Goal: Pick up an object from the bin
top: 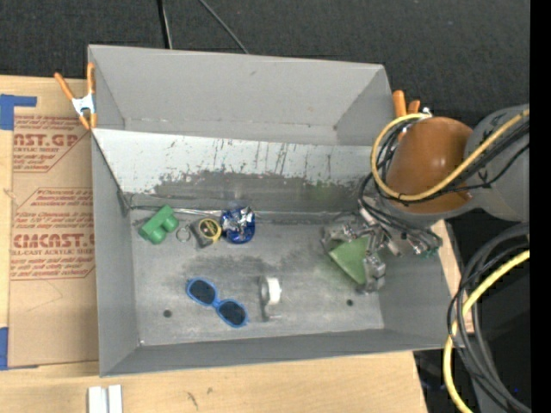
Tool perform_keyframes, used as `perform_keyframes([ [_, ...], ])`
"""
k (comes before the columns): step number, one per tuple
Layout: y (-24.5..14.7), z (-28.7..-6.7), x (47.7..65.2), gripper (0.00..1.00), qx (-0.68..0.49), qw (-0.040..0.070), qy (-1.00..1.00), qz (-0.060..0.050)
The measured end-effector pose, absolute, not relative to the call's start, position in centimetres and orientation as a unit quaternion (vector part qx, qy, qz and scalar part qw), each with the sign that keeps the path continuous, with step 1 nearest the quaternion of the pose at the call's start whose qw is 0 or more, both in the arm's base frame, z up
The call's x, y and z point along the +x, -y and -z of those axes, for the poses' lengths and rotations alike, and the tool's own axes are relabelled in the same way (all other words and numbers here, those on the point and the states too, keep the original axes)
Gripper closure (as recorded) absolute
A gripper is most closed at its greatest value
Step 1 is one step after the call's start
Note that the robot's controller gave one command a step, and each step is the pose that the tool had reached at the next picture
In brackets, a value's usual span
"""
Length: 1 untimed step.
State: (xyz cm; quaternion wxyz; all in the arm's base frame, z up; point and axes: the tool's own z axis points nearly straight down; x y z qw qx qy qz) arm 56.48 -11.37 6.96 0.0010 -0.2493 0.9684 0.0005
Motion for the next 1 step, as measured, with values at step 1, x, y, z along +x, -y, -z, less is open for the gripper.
perform_keyframes([
  [1, 12.64, -20.02, 56.66, 1.00, -0.227, 0.005, -0.974, 0.002],
])
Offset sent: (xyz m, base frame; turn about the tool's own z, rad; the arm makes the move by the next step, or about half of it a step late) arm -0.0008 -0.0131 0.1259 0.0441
